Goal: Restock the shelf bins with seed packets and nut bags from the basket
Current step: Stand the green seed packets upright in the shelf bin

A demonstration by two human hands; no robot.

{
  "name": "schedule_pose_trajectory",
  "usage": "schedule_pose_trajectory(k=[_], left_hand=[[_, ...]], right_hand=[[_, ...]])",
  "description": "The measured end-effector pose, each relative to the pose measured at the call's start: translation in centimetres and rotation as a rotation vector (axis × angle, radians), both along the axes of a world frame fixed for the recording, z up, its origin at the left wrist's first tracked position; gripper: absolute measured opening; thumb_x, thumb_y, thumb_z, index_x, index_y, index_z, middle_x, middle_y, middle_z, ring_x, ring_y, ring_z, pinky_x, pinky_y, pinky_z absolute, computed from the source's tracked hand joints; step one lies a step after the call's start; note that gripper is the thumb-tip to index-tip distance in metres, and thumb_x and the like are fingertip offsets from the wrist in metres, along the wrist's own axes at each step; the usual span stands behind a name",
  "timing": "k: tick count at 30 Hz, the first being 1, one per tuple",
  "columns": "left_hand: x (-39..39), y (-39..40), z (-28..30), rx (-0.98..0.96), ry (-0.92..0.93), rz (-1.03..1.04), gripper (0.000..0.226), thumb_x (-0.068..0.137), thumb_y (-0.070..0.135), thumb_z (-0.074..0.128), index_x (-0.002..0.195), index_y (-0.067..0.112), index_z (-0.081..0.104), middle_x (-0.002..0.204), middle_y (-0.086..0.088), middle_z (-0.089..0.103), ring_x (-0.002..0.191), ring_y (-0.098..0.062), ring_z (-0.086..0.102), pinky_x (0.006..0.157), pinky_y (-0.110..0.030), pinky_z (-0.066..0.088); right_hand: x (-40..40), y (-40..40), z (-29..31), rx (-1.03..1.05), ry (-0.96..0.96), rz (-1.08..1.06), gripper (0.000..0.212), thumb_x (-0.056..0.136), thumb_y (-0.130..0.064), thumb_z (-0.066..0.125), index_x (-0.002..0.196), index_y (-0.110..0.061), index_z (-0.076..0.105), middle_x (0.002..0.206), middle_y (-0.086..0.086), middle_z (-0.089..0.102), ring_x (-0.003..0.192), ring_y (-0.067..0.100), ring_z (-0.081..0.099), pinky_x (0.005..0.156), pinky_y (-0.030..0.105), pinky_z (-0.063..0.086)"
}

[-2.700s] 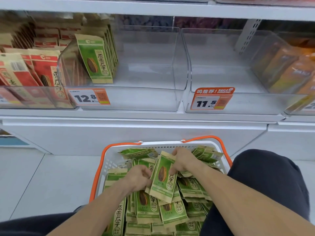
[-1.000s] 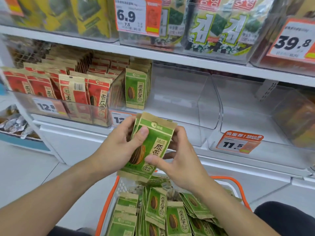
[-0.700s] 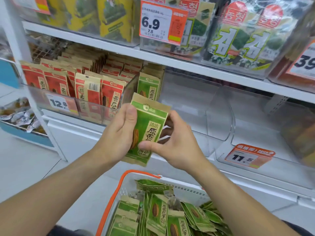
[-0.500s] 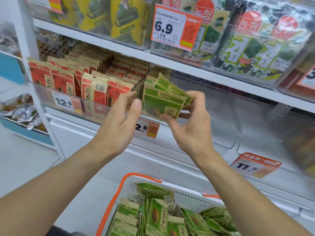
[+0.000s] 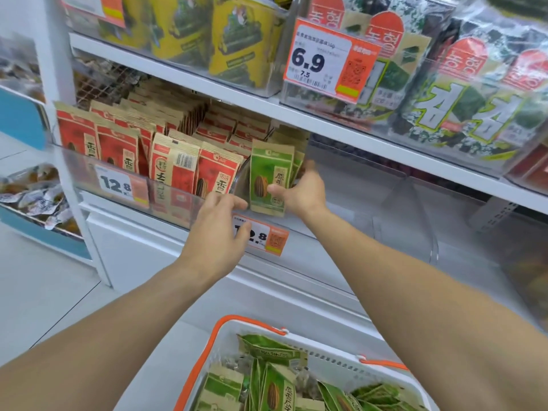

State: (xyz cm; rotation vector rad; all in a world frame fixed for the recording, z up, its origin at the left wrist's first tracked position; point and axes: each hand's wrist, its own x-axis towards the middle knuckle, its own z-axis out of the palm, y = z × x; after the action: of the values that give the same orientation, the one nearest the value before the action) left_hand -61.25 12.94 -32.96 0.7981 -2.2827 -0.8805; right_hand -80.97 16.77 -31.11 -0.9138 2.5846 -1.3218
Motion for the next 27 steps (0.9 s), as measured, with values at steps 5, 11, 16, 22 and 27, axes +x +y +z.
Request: schedule_pose_trajectory(k=[5,11,16,22,27], left_hand=[[-0.3,-0.6,-0.2,0.015,0.007,0.007,0.028,0.093,0.02,0.063,0.12,0.018,0.059,0.12,0.005,0.044,0.11,-0.015,0.052,0.1,-0.031,0.042],[-0.8,-0.5,-0.2,0.028,0.016,0.033,0.024,0.093,0.021,0.062,0.117,0.018,0.06,0.114,0.007,0.039,0.112,-0.017,0.05,0.1,-0.03,0.042],[-0.8,-0.4,-0.2,0.03,0.011,0.043,0.023,0.093,0.022,0.061,0.115,0.018,0.06,0.114,0.007,0.038,0.112,-0.018,0.051,0.098,-0.03,0.042],[-0.8,-0.3,-0.2,0.036,0.016,0.046,0.023,0.093,0.021,0.06,0.117,0.018,0.059,0.115,0.008,0.037,0.112,-0.016,0.05,0.094,-0.026,0.039],[-0.8,-0.4,-0.3,0.037,0.026,0.043,0.023,0.093,0.021,0.059,0.117,0.017,0.059,0.115,0.007,0.037,0.11,-0.017,0.05,0.093,-0.026,0.041]], right_hand=[[-0.3,-2.1,-1.5,0.141,0.016,-0.126,0.079,0.059,-0.034,0.095,0.121,-0.011,0.051,0.121,0.007,0.06,0.097,0.026,0.067,0.082,0.04,0.059],[-0.1,-1.5,-1.9,0.097,-0.022,-0.123,0.09,0.048,-0.048,0.088,0.122,-0.012,0.051,0.118,0.005,0.062,0.096,0.02,0.066,0.08,0.038,0.06],[0.0,-1.0,-1.5,0.1,-0.05,-0.132,0.074,0.064,-0.041,0.091,0.117,-0.012,0.049,0.107,0.003,0.065,0.095,0.022,0.066,0.08,0.04,0.059],[0.7,-1.4,-0.9,0.078,-0.138,-0.178,0.066,0.058,-0.053,0.09,0.104,-0.015,0.062,0.095,0.0,0.07,0.083,0.02,0.07,0.068,0.034,0.06],[1.3,-1.2,-0.7,0.078,-0.165,-0.181,0.077,0.047,-0.072,0.08,0.1,-0.018,0.067,0.093,-0.001,0.071,0.08,0.021,0.071,0.071,0.037,0.062]])
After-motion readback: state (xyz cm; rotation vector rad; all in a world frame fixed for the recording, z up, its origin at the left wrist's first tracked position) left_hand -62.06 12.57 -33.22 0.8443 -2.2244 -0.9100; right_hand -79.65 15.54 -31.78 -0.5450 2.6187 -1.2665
